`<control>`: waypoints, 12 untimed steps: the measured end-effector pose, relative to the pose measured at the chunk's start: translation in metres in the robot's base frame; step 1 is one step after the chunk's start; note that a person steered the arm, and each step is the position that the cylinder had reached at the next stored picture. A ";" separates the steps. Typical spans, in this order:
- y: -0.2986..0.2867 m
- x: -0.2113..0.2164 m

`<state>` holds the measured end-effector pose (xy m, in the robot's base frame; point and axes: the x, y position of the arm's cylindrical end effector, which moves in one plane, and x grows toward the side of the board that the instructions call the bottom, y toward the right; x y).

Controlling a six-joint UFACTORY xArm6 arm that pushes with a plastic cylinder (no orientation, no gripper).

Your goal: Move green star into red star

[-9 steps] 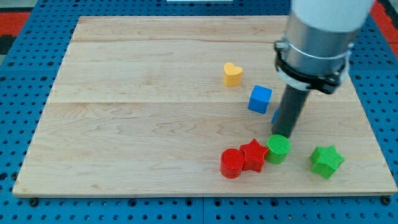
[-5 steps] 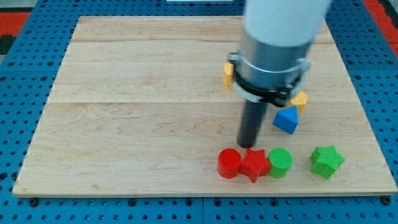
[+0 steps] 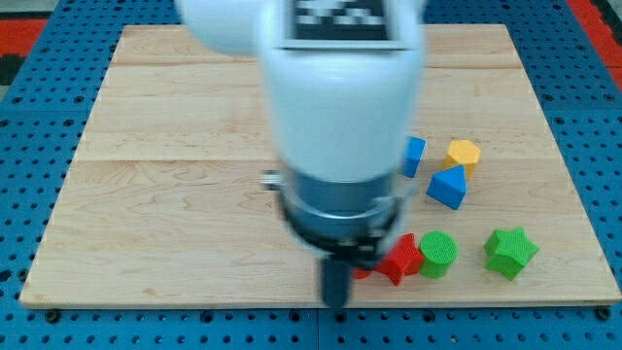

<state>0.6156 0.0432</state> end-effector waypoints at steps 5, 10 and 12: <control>0.035 0.000; 0.061 -0.097; 0.092 -0.101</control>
